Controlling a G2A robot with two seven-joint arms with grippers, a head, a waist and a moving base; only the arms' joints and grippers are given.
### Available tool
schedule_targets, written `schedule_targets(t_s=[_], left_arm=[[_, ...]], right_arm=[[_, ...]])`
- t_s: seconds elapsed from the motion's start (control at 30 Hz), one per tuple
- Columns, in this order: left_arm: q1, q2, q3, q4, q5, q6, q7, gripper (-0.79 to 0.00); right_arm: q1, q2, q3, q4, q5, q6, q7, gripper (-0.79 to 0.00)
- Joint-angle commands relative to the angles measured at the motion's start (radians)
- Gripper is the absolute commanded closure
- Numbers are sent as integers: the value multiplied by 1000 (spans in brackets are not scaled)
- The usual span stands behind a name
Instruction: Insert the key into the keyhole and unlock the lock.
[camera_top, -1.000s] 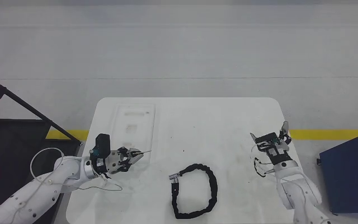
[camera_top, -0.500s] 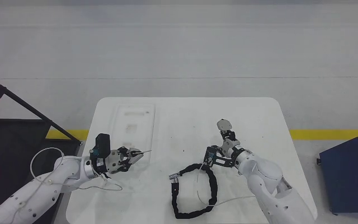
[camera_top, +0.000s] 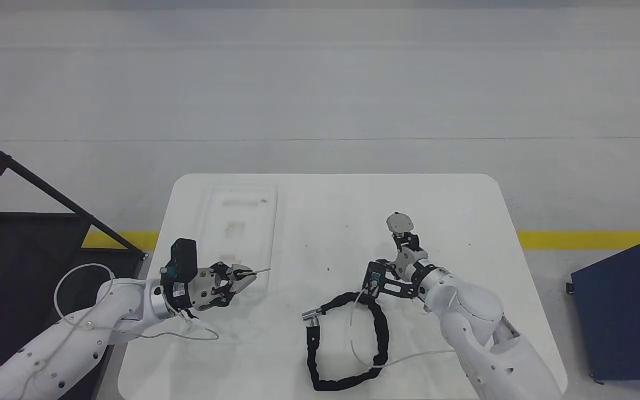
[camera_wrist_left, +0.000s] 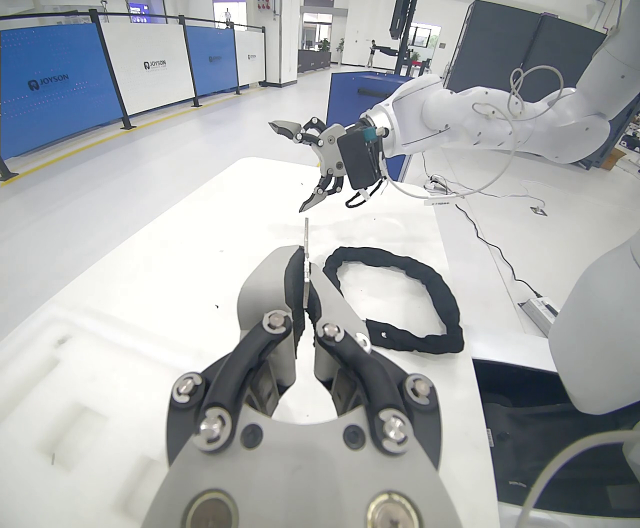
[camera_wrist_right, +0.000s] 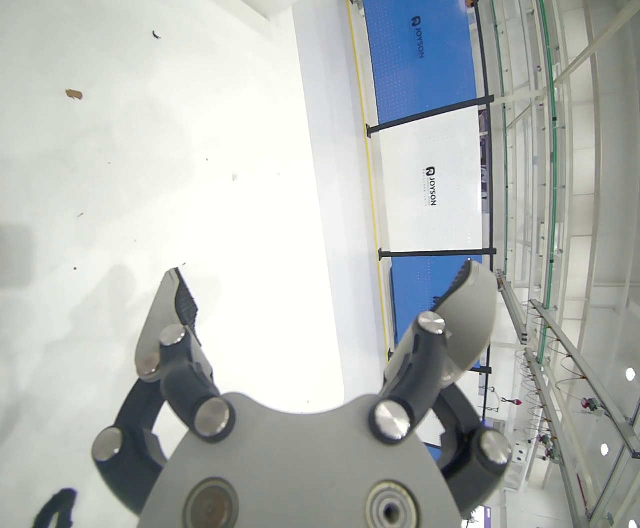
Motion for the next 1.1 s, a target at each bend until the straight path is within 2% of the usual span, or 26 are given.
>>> schedule_targets(t_s=[0.0, 0.03, 0.07, 0.1, 0.13, 0.17, 0.3, 0.47, 0.6, 0.63, 0.67, 0.83, 0.9, 0.97, 1.07], left_arm=[[0, 0, 0, 0, 0, 0, 0, 0], [0, 0, 0, 0, 0, 0, 0, 0], [0, 0, 0, 0, 0, 0, 0, 0], [0, 0, 0, 0, 0, 0, 0, 0], [0, 0, 0, 0, 0, 0, 0, 0], [0, 0, 0, 0, 0, 0, 0, 0], [0, 0, 0, 0, 0, 0, 0, 0], [0, 0, 0, 0, 0, 0, 0, 0], [0, 0, 0, 0, 0, 0, 0, 0], [0, 0, 0, 0, 0, 0, 0, 0], [0, 0, 0, 0, 0, 0, 0, 0], [0, 0, 0, 0, 0, 0, 0, 0], [0, 0, 0, 0, 0, 0, 0, 0], [0, 0, 0, 0, 0, 0, 0, 0], [0, 0, 0, 0, 0, 0, 0, 0]], right_arm=[[13, 3, 4, -9, 69, -123, -49, -785], [41, 5, 13, -18, 123, -254, -75, -785], [70, 7, 32, -26, 169, -343, -82, -785], [99, 12, 24, -30, 184, -500, -78, -785], [139, 13, 27, -39, 213, -612, -73, -785], [161, 14, 18, -33, 258, -612, -82, -785], [294, 66, -213, 69, 382, -612, -182, -785], [586, 146, -584, 218, 527, -612, -224, -785], [882, 192, -948, 287, 764, -612, -210, -785], [941, 197, -1007, 292, 822, -612, -186, -785], [950, 198, -1007, 286, 870, -612, -144, -785], [930, 193, -1007, 231, 1199, -612, 148, -785], [943, 181, -1007, 204, 1422, -612, 339, -785], [964, 166, -1007, 199, 1614, -612, 477, -785], [1000, 137, -1007, 212, 1753, -612, 621, -785]])
